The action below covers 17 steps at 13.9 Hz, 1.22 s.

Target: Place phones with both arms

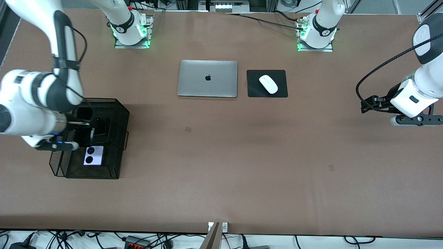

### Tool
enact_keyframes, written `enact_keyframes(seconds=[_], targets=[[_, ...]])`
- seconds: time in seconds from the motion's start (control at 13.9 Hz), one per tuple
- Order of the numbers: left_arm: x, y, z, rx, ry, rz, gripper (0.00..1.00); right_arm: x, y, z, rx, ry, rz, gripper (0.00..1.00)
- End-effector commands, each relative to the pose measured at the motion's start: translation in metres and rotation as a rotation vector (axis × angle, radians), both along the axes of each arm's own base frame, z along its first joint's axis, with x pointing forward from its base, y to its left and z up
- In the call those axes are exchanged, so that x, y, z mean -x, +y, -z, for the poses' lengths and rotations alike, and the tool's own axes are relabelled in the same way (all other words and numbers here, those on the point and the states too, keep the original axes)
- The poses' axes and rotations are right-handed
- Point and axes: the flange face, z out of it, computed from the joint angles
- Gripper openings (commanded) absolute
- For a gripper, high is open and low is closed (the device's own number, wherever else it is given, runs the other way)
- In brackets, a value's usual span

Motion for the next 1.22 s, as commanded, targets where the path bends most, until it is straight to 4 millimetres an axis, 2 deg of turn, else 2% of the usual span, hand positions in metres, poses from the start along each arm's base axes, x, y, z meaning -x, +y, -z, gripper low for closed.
enact_keyframes(seconds=[0.0, 0.14, 0.36, 0.65, 0.86, 1.15], targets=[[-0.003, 0.0, -0.005, -0.003, 0.008, 0.02, 1.0, 0.014, -0.028, -0.001, -0.033, 0.019, -0.018, 0.31], [-0.003, -0.002, -0.007, -0.005, 0.005, 0.022, 1.0, 0.022, -0.045, 0.011, -0.046, 0.046, -0.005, 0.31], [-0.003, -0.003, -0.007, -0.005, 0.004, 0.023, 1.0, 0.032, -0.051, 0.027, -0.053, 0.083, 0.01, 0.31], [-0.003, -0.006, -0.007, 0.0, 0.006, 0.035, 1.0, 0.025, -0.056, 0.035, -0.032, 0.049, 0.01, 0.31], [-0.003, -0.007, -0.006, 0.038, 0.006, 0.026, 1.0, 0.021, -0.075, 0.047, -0.028, 0.022, -0.017, 0.32], [-0.003, -0.006, -0.006, 0.039, 0.006, 0.027, 1.0, 0.018, -0.077, 0.053, -0.02, 0.004, -0.016, 0.35]])
